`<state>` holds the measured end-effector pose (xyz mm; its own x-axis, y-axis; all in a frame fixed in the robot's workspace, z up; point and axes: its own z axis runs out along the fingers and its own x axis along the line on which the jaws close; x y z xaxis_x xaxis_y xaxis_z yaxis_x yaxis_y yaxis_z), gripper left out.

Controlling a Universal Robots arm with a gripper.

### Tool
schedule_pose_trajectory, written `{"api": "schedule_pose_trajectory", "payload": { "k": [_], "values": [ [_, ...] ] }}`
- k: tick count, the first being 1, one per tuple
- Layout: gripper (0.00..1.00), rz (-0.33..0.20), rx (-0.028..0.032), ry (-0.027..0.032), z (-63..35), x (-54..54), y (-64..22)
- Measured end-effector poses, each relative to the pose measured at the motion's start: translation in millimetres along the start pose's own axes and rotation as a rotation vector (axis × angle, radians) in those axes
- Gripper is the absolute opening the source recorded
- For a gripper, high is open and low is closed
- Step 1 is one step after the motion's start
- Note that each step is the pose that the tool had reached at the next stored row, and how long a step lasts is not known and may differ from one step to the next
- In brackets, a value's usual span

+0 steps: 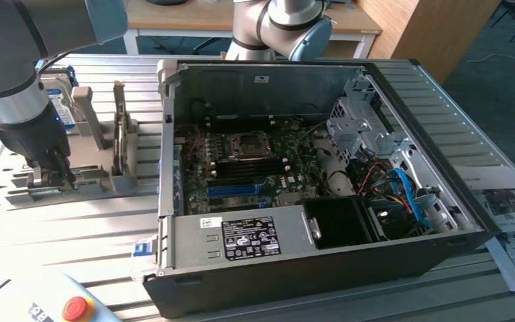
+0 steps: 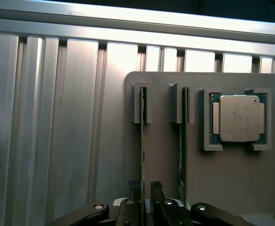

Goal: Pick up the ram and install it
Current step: 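Pick up the ram and move it above insertion slot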

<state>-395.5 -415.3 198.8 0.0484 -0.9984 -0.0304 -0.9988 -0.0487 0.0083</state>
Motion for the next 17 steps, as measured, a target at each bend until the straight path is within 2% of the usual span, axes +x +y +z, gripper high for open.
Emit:
{"api": "schedule_pose_trajectory", "payload": {
  "k": [17],
  "values": [
    [0.23,0.000,0.0000,0.0000,0.0,0.0,0.0]
  ]
}}
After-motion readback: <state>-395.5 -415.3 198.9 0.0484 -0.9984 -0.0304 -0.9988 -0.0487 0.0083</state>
